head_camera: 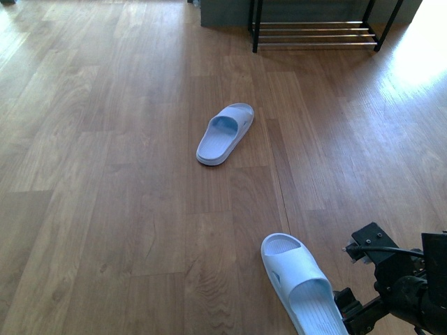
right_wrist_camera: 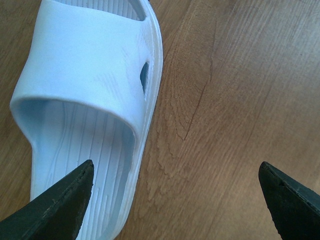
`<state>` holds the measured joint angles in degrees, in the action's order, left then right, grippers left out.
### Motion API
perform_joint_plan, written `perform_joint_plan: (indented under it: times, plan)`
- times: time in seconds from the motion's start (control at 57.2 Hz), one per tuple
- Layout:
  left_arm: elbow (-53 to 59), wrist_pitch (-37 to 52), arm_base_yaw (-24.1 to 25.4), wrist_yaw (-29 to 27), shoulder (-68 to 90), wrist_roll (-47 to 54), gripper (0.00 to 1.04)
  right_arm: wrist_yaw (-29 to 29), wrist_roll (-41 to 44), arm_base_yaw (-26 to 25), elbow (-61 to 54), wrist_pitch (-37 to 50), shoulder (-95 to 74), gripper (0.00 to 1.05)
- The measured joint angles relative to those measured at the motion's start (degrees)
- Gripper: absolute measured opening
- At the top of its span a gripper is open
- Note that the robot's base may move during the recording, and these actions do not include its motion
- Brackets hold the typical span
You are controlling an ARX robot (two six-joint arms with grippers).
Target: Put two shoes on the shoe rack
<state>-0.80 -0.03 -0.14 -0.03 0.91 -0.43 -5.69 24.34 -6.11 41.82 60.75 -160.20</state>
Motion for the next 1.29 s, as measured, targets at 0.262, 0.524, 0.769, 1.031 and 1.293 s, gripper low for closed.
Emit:
perform_joint_plan:
  times: [0.262, 0.524, 0.769, 1.031, 1.293]
  plan:
    - [0.0, 0.0, 0.0, 0.0, 0.0, 0.0, 0.95, 0.1, -2.6, 1.6, 7.9, -2.4, -6.9, 0.96]
    - [0.0, 0.0, 0.0, 0.0, 0.0, 0.0, 0.95, -0.6, -3.8, 1.0, 12.9, -4.3, -9.4, 0.96]
    - [0.0, 0.0, 0.0, 0.0, 0.0, 0.0, 0.95, -3.3, -4.3, -0.2, 15.4, -6.2, -9.7, 0.54]
    - [0.0, 0.0, 0.0, 0.0, 0.0, 0.0, 0.95, -6.9, -8.1, 1.0, 14.6, -5.5, -10.0, 0.04]
    - [0.0, 0.0, 0.0, 0.0, 0.0, 0.0, 0.95, -4.3, -15.1, 1.4, 4.9, 0.8, -0.5, 0.01]
